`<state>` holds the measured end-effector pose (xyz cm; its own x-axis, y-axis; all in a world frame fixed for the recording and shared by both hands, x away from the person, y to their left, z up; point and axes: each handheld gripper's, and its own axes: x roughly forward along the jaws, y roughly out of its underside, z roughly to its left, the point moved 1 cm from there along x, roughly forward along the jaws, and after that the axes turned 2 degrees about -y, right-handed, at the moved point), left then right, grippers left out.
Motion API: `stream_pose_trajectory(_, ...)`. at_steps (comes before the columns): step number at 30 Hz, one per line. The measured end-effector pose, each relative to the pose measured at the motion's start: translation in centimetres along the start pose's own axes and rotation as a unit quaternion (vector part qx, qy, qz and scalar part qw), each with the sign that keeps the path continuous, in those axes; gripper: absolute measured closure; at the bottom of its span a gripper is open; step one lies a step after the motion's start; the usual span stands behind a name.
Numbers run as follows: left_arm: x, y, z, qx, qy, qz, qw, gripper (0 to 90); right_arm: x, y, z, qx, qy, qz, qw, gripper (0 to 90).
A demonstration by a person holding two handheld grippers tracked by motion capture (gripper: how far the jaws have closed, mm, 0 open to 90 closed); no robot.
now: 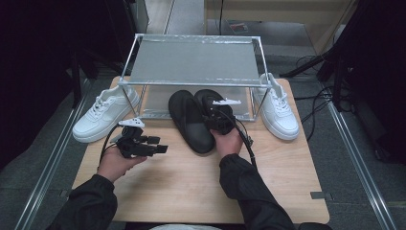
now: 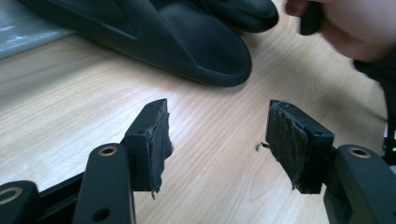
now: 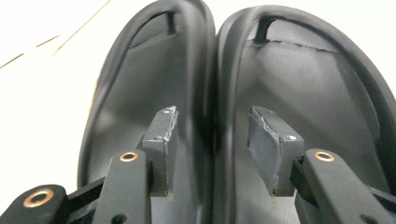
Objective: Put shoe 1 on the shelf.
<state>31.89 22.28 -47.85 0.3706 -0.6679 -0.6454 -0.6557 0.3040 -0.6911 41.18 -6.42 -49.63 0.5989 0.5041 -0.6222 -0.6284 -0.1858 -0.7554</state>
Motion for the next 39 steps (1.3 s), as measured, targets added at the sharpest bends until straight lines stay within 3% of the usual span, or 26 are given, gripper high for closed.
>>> stream_pose_trajectory(5, -0.2, -0.8, 0.4, 0.004, -0.008, -0.007, 0.9999, 45.9, -2.1, 0.7, 0.2, -0.016, -0.018, -0.002, 0.9997, 57.6)
stream_pose_trajectory(7, -0.6, -1.8, 0.5, 0.015, -0.012, -0.006, 0.9998, 49.5, -3.5, 1.2, 0.2, -0.026, -0.039, 0.001, 0.9989, 63.9)
stream_pose_trajectory(9, -0.7, -2.3, 0.5, 0.021, -0.012, -0.006, 0.9997, 54.6, -3.9, 1.4, 0.3, -0.031, -0.045, 0.004, 0.9985, 65.7)
stream_pose_trajectory(11, -1.0, -3.6, 0.6, 0.034, -0.012, -0.01, 0.9993, 60.4, -5.0, 2.4, 0.5, -0.049, -0.054, 0.012, 0.9973, 74.5)
stream_pose_trajectory(12, -1.0, -3.6, 0.6, 0.034, -0.012, -0.01, 0.9993, 63.5, -5.0, 2.4, 0.5, -0.049, -0.054, 0.012, 0.9973, 74.5)
stream_pose_trajectory(13, -1.1, -4.5, 0.6, 0.05, -0.016, -0.015, 0.9985, 67.8, -5.6, 3.1, 0.5, -0.044, -0.067, 0.008, 0.9968, 81.5)
stream_pose_trajectory(15, -1.0, -5.3, 0.5, 0.055, -0.014, -0.013, 0.9983, 73.7, -6.0, 4.0, 0.5, -0.046, -0.076, 0.008, 0.996, 85.5)
stream_pose_trajectory(20, -0.8, -7.2, 0.4, 0.073, -0.008, -0.012, 0.9972, 83.2, -6.3, 5.7, 0.5, -0.044, -0.084, 0.018, 0.9953, 90.0)
stream_pose_trajectory(22, -0.8, -8.5, 0.3, 0.096, 0.007, -0.014, 0.9953, 83.6, -6.3, 6.3, 0.6, -0.045, -0.09, 0.022, 0.9946, 90.0)
stream_pose_trajectory(27, -0.7, -10.2, 1.0, 0.09, 0.012, -0.013, 0.9958, 88.5, -6.3, 7.6, 1.1, -0.049, -0.092, 0.032, 0.9941, 90.0)
stream_pose_trajectory(30, -0.7, -12.2, 1.1, 0.104, 0.011, -0.006, 0.9945, 89.8, -6.0, 9.1, 1.4, -0.059, -0.087, 0.044, 0.9935, 90.0)
stream_pose_trajectory(32, -0.7, -12.7, 1.0, 0.104, 0.01, -0.008, 0.9945, 89.9, -5.9, 9.2, 1.5, -0.058, -0.086, 0.045, 0.9936, 90.0)
stream_pose_trajectory(35, -1.0, -15.2, 1.0, 0.102, 0.019, -0.014, 0.9945, 89.8, -5.9, 9.6, 1.2, -0.046, -0.084, 0.041, 0.9946, 90.0)
stream_pose_trajectory(36, -1.0, -15.2, 1.0, 0.102, 0.019, -0.014, 0.9945, 89.8, -5.9, 9.6, 1.2, -0.046, -0.084, 0.041, 0.9946, 90.0)
stream_pose_trajectory(37, -1.0, -16.6, 0.9, 0.11, 0.016, -0.012, 0.9938, 89.9, -5.8, 9.8, 1.2, -0.043, -0.084, 0.04, 0.9947, 90.0)
stream_pose_trajectory(39, -0.9, -17.2, 0.9, 0.108, 0.019, -0.013, 0.9939, 89.8, -5.6, 9.9, 1.1, -0.045, -0.084, 0.041, 0.9946, 90.0)
